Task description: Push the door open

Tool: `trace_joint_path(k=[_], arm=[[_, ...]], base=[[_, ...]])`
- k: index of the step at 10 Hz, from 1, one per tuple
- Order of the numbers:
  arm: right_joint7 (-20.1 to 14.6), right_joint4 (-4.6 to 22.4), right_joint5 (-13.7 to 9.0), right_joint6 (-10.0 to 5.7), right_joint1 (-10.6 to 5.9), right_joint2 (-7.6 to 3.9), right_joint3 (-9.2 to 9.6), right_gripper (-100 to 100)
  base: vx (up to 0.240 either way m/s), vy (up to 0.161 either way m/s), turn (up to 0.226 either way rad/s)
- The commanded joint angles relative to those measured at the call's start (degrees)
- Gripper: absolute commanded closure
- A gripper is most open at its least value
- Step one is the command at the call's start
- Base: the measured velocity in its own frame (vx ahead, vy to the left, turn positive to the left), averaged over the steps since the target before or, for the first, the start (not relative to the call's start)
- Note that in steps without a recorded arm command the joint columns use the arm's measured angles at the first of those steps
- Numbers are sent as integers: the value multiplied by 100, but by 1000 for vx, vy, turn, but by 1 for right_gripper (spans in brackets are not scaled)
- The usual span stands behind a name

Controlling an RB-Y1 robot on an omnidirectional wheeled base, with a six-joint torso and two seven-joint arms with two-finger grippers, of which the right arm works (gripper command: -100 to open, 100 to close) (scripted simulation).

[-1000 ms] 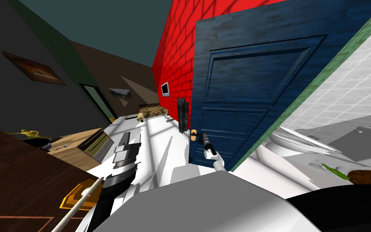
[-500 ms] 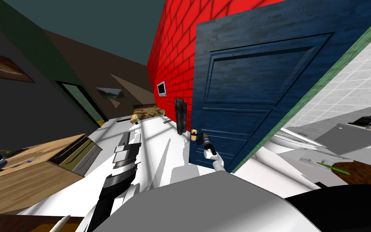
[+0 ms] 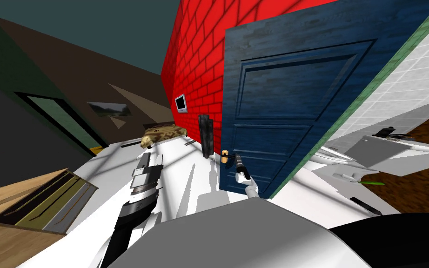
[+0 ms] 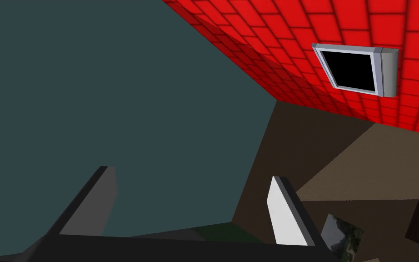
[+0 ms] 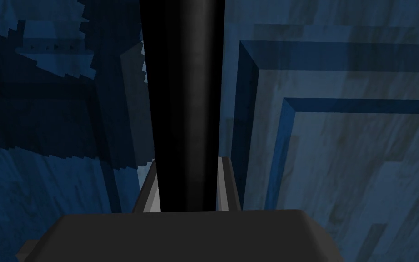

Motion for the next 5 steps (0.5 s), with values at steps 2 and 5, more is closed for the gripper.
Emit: trace_joint_path(k=[2, 5], arm=[[80, -13, -49, -30, -40, 119, -71, 100], [126, -6, -78, -34, -50, 224, -106, 100]], base=[[119, 146, -118], [53, 157, -48]])
